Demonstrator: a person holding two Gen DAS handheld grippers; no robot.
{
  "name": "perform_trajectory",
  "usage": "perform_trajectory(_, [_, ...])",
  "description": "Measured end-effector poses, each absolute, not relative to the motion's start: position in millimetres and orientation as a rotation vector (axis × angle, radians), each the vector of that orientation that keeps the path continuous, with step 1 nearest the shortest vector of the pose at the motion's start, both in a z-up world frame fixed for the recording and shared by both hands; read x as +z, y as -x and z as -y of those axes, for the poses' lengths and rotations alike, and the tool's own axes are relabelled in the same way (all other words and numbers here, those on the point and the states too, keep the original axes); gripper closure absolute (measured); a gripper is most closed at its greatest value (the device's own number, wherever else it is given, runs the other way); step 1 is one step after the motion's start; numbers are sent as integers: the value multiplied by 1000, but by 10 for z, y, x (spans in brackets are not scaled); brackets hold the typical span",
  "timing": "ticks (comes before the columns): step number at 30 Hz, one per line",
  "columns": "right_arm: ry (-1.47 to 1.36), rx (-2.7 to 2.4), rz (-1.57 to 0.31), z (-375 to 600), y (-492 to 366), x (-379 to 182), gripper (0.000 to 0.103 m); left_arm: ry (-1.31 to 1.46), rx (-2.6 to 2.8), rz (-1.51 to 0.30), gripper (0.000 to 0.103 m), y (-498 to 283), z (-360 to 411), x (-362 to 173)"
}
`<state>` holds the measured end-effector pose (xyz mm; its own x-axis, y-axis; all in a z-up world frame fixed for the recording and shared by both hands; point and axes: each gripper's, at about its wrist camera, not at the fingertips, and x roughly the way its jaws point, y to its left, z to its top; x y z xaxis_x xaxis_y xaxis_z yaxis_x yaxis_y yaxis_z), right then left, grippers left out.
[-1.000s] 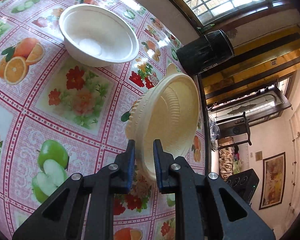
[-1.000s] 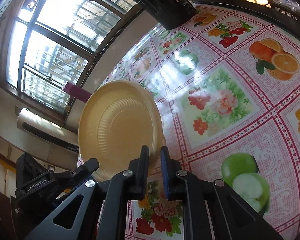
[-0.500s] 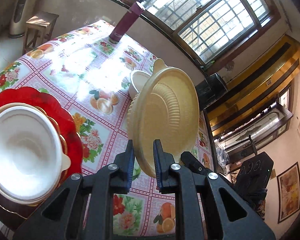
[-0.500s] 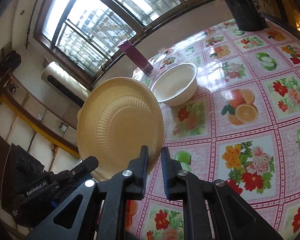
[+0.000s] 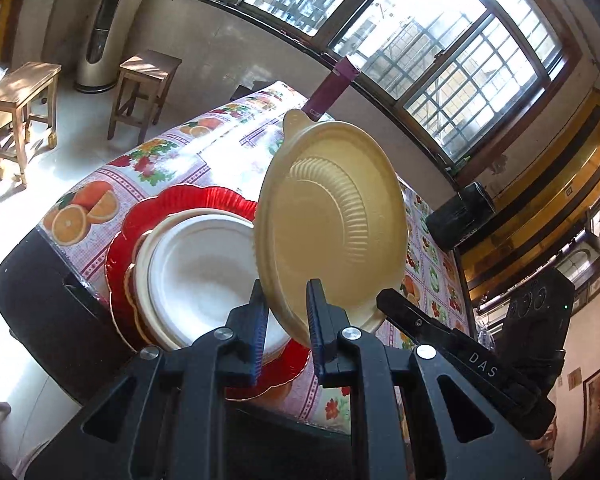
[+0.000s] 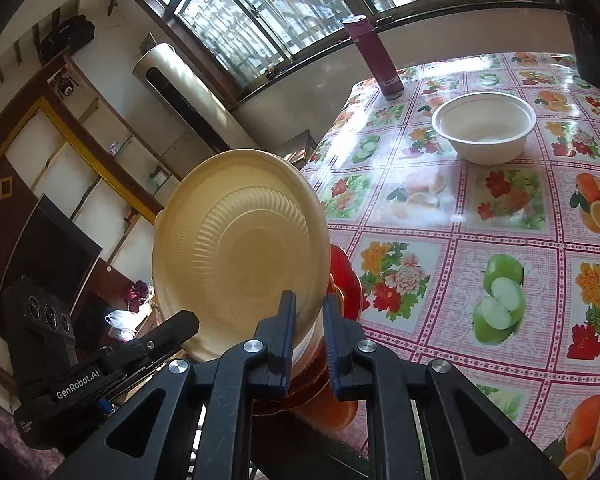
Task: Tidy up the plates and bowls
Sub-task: 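Lift the cream bowl with both tools and carry it over the stack, then lower the cream bowl onto the stack and open both tools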
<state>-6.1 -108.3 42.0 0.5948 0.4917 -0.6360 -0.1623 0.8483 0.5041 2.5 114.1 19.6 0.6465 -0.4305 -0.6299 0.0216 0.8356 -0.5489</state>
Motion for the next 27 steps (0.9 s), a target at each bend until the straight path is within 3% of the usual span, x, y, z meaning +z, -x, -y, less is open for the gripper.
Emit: perform_trajectory(27, [-361, 426, -970, 782, -12, 42, 89, 494, -179, -913, 88, 92, -1361, -131])
